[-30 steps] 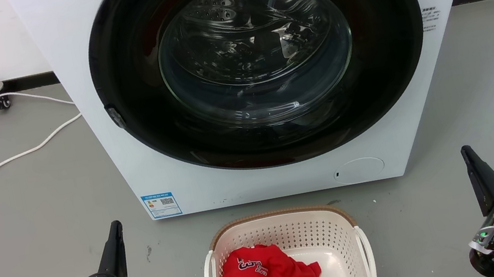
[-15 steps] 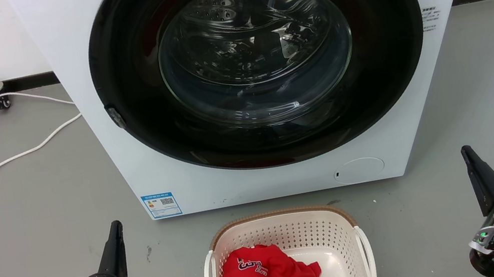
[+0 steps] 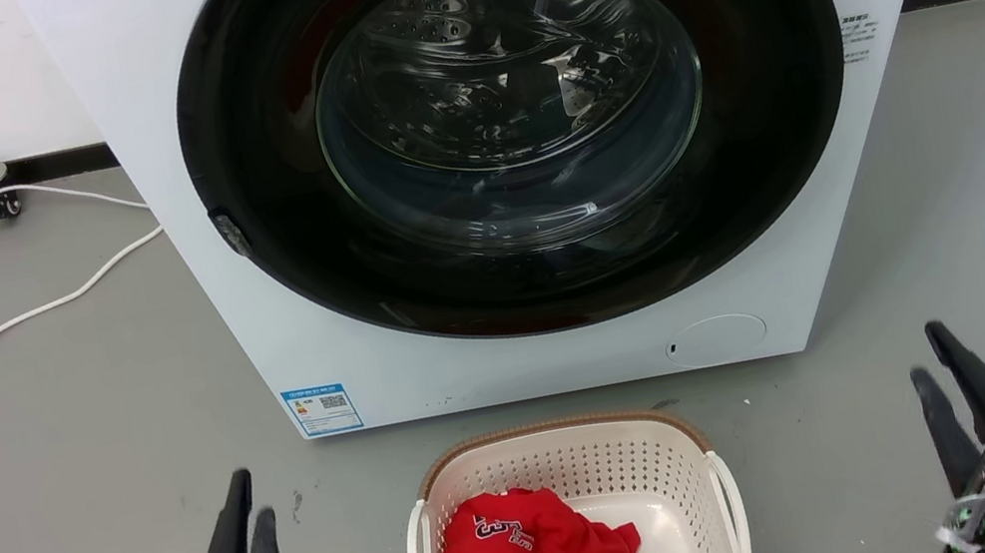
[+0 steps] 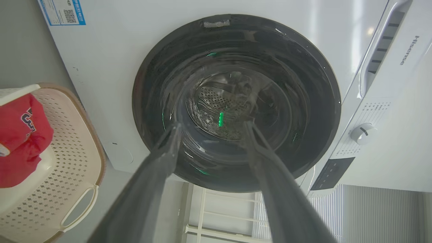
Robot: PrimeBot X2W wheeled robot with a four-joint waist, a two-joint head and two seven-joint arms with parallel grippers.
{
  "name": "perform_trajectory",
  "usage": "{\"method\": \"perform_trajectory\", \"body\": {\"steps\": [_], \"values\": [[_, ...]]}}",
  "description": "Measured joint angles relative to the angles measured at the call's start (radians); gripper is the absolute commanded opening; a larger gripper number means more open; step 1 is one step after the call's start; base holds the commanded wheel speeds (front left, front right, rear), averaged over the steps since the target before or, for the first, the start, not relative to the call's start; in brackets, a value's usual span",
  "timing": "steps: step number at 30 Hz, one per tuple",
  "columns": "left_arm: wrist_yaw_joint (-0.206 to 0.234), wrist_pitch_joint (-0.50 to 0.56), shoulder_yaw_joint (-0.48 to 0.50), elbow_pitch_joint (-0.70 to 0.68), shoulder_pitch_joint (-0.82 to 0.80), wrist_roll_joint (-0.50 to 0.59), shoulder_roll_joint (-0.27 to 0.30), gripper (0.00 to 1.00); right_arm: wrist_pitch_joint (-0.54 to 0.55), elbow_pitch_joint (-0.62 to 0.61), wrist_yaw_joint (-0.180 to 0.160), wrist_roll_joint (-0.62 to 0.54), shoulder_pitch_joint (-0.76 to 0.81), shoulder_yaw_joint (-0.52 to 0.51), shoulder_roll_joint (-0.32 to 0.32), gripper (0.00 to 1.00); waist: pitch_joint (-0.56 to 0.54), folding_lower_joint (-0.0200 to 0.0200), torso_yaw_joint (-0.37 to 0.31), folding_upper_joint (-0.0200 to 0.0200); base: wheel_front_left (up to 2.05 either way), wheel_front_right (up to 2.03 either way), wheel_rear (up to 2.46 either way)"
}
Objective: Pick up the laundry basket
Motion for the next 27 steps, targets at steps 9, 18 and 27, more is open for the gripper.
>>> {"method": "perform_trajectory", "body": {"steps": [9,18,27], "values": [[0.001,-0.041,0.001,-0.015,0.018,0.028,-0.002,1.00,-0.040,-0.013,0.000,-0.029,0.017,0.024,0.002,1.00,0.000,0.0000,-0.001,0.0000,0.00,0.00,0.00],[0.001,-0.081,0.026,-0.031,0.023,0.083,-0.002,1.00,-0.081,-0.030,0.000,-0.100,0.018,0.019,0.003,1.00,0.000,0.0000,-0.001,0.0000,0.00,0.00,0.00],[0.022,-0.118,0.094,-0.058,0.022,0.201,-0.001,1.00,-0.117,-0.082,0.000,-0.296,0.015,-0.012,0.004,1.00,0.003,0.0000,-0.001,0.0000,0.00,0.00,0.00]]}}
